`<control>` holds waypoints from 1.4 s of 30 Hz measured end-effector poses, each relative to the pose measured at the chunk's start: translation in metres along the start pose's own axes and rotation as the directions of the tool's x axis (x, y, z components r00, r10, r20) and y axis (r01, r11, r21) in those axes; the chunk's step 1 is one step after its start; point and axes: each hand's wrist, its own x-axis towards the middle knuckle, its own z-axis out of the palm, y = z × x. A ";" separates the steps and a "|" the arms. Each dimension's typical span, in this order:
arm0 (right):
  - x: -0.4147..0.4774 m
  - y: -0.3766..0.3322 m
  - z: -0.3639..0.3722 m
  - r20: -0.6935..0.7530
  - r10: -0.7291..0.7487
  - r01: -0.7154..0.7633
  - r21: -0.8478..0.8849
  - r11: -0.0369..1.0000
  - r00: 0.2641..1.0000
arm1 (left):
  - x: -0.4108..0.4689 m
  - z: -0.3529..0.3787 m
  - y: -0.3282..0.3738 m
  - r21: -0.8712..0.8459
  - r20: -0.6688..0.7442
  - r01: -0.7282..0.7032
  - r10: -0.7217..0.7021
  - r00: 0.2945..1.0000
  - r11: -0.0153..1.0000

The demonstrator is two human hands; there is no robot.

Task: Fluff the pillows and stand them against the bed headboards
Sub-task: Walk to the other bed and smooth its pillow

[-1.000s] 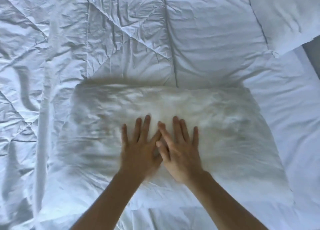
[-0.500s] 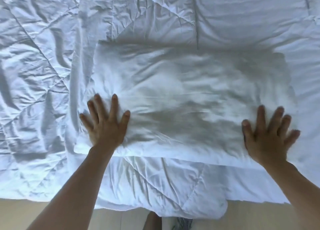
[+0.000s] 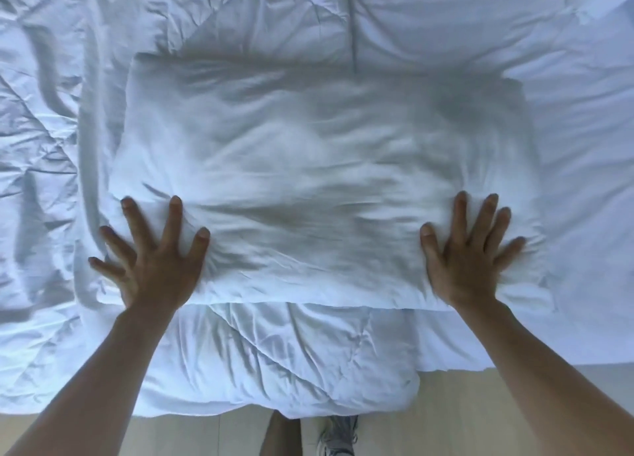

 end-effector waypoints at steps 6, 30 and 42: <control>0.008 -0.092 -0.042 -0.155 -0.257 0.272 0.085 0.959 0.954 | -0.020 -0.035 0.150 -0.044 -0.218 -0.383 0.366 0.905 0.922; 0.205 -0.148 -0.012 0.162 -0.070 0.108 -0.241 0.964 0.984 | 0.182 -0.018 0.214 0.204 0.137 -0.433 0.412 0.901 0.878; 0.271 -0.147 0.005 0.086 -0.212 0.225 -0.199 0.954 0.974 | 0.252 -0.008 0.223 0.213 0.110 -0.550 0.540 0.835 0.807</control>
